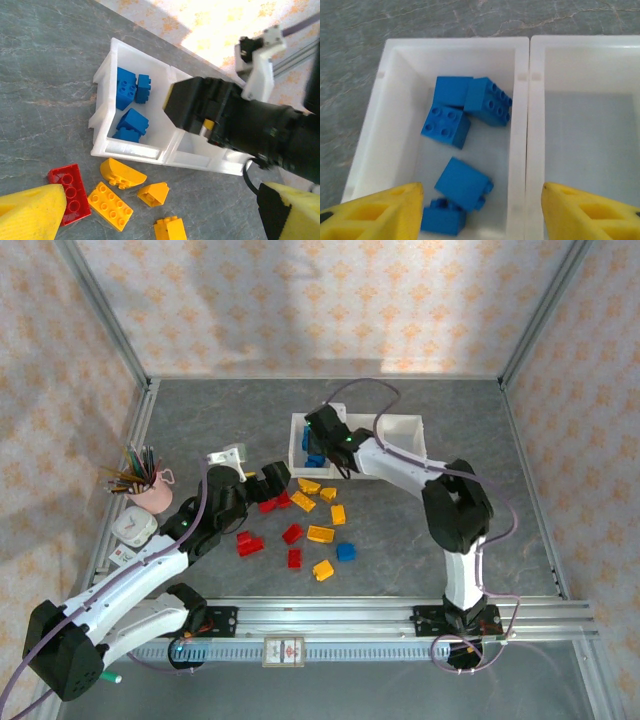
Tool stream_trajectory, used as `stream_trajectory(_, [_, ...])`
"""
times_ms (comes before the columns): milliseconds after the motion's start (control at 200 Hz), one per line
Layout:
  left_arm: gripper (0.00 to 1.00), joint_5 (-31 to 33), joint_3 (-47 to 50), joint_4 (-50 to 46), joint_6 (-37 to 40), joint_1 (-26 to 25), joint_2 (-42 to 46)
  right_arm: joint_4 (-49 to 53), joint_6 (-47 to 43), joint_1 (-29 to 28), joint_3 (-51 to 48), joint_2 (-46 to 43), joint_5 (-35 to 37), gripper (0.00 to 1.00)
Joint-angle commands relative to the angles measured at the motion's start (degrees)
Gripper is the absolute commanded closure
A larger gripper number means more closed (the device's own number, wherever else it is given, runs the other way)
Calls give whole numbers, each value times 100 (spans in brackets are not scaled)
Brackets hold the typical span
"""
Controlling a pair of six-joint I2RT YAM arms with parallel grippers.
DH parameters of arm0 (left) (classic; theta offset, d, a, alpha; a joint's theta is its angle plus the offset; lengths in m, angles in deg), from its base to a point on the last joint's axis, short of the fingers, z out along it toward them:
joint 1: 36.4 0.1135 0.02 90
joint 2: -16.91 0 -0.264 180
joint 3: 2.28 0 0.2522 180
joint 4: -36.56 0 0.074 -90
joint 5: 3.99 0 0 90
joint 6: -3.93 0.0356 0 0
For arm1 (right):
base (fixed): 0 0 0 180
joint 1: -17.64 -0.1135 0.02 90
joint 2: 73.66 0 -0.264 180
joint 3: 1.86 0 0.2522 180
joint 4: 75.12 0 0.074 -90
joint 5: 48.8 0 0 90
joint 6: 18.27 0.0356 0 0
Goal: Sort the legos into containers by color
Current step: Place the lego in the container, then pick up the lego from the bottom-center of the table.
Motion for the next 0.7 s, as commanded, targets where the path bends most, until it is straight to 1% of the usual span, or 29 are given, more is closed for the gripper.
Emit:
stream_trajectory(0, [1,-178,-6,-45,12,47,140,-127,77,-116,-503,-645,-20,35])
stream_trajectory(185, [1,-150,24,-150,-74,-99,230,-187,325,-257,-1616,-1528,-114,32])
stream_trajectory(365, [1,24,160,-89,-269,-485,228,-151,746,-515,-2550,-2239,-74,29])
stream_trajectory(581, [1,235,276,-19,-526,-956,219,-88,1193,-920,-3333,-2781,-61,26])
stream_trajectory(696, [1,365,357,-53,-633,-1122,252,-200,1447,-1217,-3693,-2965,-96,23])
